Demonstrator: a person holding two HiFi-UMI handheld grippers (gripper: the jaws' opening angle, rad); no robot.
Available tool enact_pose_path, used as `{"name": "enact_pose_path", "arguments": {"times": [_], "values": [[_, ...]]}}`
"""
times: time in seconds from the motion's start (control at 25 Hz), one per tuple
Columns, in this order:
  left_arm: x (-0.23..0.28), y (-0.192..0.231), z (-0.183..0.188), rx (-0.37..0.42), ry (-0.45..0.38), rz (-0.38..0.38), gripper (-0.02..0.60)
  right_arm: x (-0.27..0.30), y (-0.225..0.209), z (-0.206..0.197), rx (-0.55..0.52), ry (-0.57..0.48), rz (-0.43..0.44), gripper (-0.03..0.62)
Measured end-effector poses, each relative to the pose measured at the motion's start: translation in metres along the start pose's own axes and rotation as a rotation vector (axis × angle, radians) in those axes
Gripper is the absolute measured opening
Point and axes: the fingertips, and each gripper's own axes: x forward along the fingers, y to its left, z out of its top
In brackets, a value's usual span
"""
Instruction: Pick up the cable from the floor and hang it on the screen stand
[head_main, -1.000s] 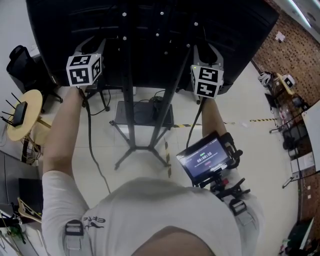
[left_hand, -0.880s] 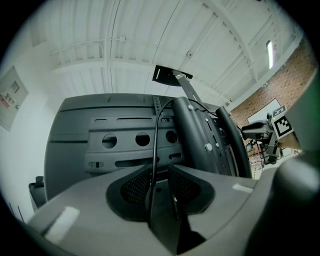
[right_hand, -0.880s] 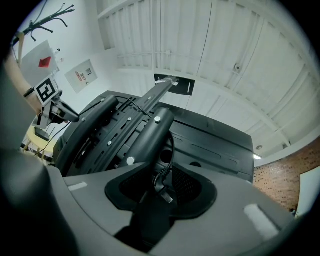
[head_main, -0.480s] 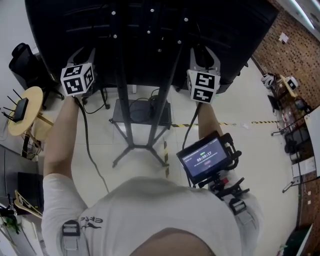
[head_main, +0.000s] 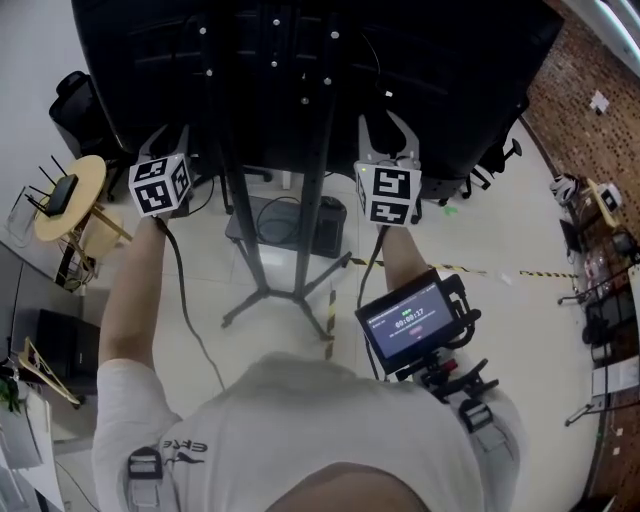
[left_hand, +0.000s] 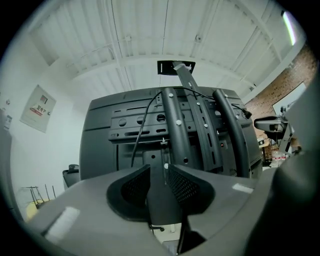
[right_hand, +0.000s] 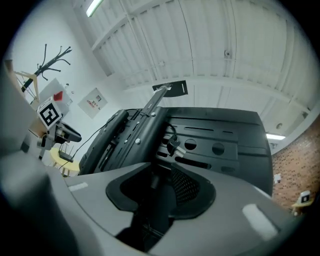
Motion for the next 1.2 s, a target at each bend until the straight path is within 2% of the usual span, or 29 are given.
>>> {"name": "enact_pose_path", "arguments": {"times": [0.28,0.6,0.72,0.84,1.0,1.2], "values": [[-0.035,-0.048,-0.010,-0.013,-0.001,0.035,0.090,-0.017,0.021,-0.026,0.087,0.021,0.166,0.056],[-0.092,-0.113,-0.032,0.000,0.035,0.113,0.018,-0.048,0.040,-0.063,0.196,0.076,0.378,0.015],[-0.137,-0.128,-0.054,-0.003,0.073,0.151,0.006,-0.076,0.068,-0.075,0.218,0.093,0.468,0.015],[-0.194,-0.125,-0.071,0.019,0.069,0.177,0.003,-0.111,0.117,-0.071,0.251,0.079,0.538,0.014],[-0.218,-0.133,-0.065,0.029,0.058,0.208,0.003,-0.120,0.145,-0.060,0.293,0.073,0.626,0.014],[-0.269,-0.122,-0.072,0.010,0.037,0.248,0.003,-0.152,0.195,-0.046,0.319,0.063,0.704,0.014]]}}
